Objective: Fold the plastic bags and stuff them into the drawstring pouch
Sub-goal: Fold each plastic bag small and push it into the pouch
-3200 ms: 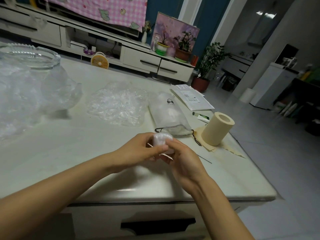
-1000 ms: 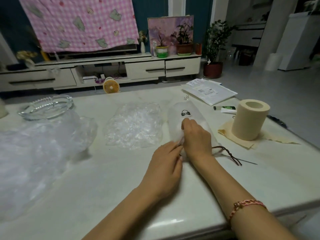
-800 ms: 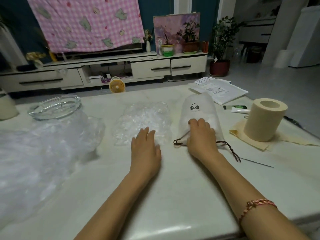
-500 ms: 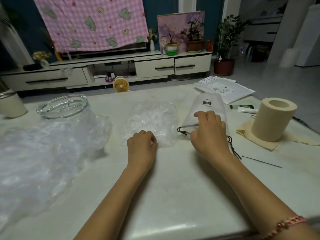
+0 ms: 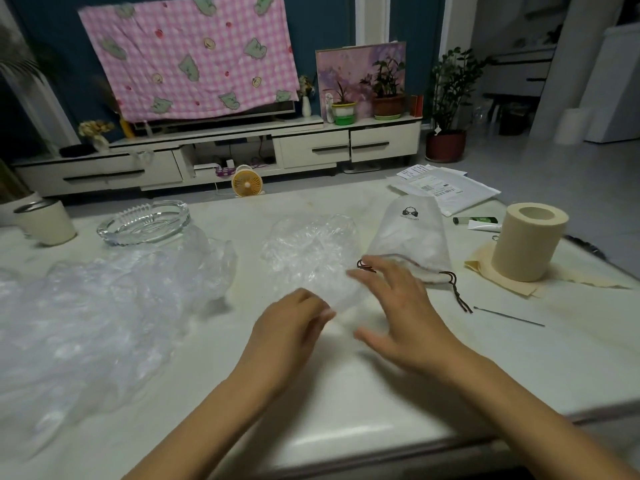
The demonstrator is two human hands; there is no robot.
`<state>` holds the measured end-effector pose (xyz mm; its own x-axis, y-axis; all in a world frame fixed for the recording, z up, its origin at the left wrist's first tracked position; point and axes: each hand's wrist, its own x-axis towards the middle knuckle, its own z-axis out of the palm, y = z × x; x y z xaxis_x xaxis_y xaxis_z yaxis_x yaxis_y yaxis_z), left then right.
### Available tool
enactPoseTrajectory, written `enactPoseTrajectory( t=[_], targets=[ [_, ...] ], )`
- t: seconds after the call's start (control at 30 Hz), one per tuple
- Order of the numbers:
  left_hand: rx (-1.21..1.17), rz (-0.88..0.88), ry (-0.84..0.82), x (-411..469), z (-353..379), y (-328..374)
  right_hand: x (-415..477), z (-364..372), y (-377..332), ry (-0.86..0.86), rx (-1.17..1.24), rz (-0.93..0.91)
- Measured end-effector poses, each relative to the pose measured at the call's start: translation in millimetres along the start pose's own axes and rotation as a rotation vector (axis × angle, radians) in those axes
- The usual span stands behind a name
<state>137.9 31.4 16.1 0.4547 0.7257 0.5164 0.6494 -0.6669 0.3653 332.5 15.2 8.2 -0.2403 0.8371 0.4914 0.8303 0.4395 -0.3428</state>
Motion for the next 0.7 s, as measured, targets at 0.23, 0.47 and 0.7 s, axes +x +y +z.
enactPoseTrajectory(
  t=[0.23,0.47,0.7],
  targets=[
    [-0.434,-0.334,0.098,-22.0,-47.0,17.9,-5.8,-21.7,-41.7,0.039,0.889,0.341],
    [-0.628,-0.637,-0.056,-22.8,-73.0,15.3,-17.8,-24.9,-60.3,0.054,1.028,0.614],
    [-0.572,-0.328,0.097,-30.9,-83.7,28.4,-10.9,-27.6,-55.0,0.179,1.183,0.469]
  ],
)
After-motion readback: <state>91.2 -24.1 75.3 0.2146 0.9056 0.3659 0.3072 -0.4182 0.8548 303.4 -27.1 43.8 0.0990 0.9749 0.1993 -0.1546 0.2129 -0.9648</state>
